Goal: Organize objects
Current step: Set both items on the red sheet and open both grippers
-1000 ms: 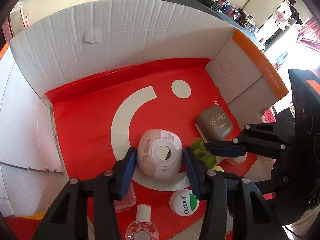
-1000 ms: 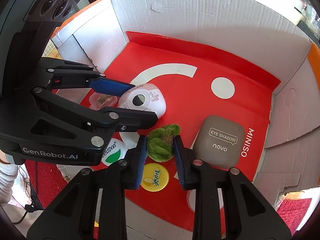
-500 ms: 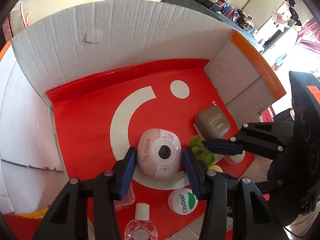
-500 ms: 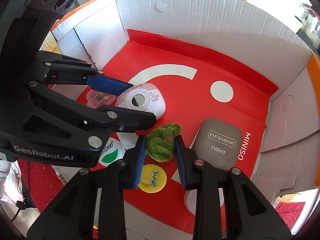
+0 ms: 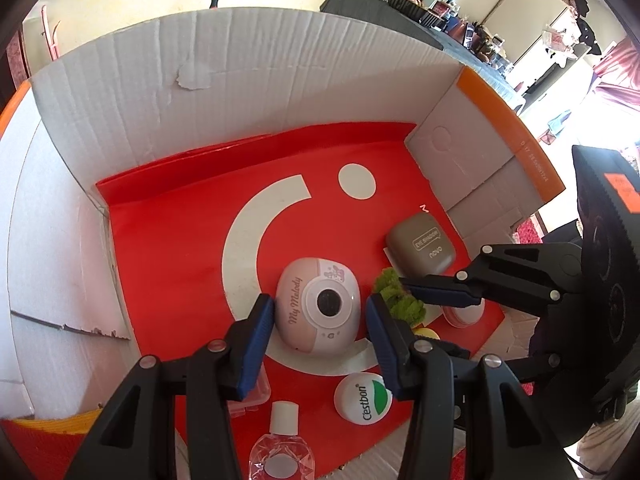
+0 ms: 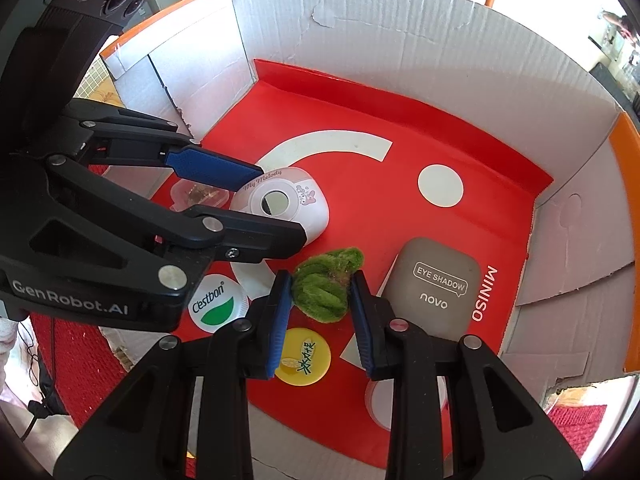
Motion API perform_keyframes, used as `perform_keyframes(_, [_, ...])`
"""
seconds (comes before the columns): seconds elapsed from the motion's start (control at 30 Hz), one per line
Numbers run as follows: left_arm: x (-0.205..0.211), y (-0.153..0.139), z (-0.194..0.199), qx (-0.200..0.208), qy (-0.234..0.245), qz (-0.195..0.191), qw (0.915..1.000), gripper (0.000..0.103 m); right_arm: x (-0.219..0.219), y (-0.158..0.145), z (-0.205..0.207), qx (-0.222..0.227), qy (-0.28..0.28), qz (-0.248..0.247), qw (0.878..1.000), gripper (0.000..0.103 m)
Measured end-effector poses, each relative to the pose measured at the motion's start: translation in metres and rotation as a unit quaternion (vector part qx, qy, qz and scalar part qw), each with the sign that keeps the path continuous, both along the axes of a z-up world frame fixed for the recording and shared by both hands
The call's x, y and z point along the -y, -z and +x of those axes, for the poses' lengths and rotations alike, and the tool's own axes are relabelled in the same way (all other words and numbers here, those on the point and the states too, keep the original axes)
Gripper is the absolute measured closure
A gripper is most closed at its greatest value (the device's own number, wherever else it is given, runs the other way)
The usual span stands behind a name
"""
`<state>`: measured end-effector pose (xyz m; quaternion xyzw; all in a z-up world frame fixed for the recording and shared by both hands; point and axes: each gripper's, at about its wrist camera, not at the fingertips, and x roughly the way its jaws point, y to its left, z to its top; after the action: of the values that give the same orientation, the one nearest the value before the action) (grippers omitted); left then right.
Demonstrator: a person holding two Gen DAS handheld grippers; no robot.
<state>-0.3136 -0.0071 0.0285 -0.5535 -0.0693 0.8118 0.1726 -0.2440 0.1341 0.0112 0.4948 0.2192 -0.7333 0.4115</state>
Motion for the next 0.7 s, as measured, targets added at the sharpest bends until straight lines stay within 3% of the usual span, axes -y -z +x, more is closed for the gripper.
perform_keyframes(0.23, [0.0, -0.001, 0.001, -0.001, 0.0, 0.0, 1.0, 0.054, -0.008, 0.0, 0.006, -0.001, -0.003, 0.002, 1.0, 0.07])
perform_keyframes(0.27, [0.0, -0.001, 0.001, -0.001, 0.0, 0.0, 1.0, 0.054, -0.01, -0.001, 0.007, -0.002, -0.004, 0.0, 1.0, 0.066])
perform_keyframes(0.3, [0.0, -0.001, 0.001, -0.001, 0.0, 0.0, 1.0, 0.054, -0.011, -0.002, 0.009, -0.003, -0.007, -0.003, 1.0, 0.053])
perform_keyframes(0.33, [0.0, -0.002, 0.002, -0.002, 0.0, 0.0, 1.0, 0.054, -0.012, -0.004, 0.012, -0.008, -0.01, -0.005, 1.0, 0.046])
perform_keyframes(0.7, [0.002, -0.02, 0.018, -0.016, -0.004, 0.013, 0.9998, 0.054, -0.018, -0.022, 0.036, -0.027, -0.012, -0.013, 0.999, 0.046])
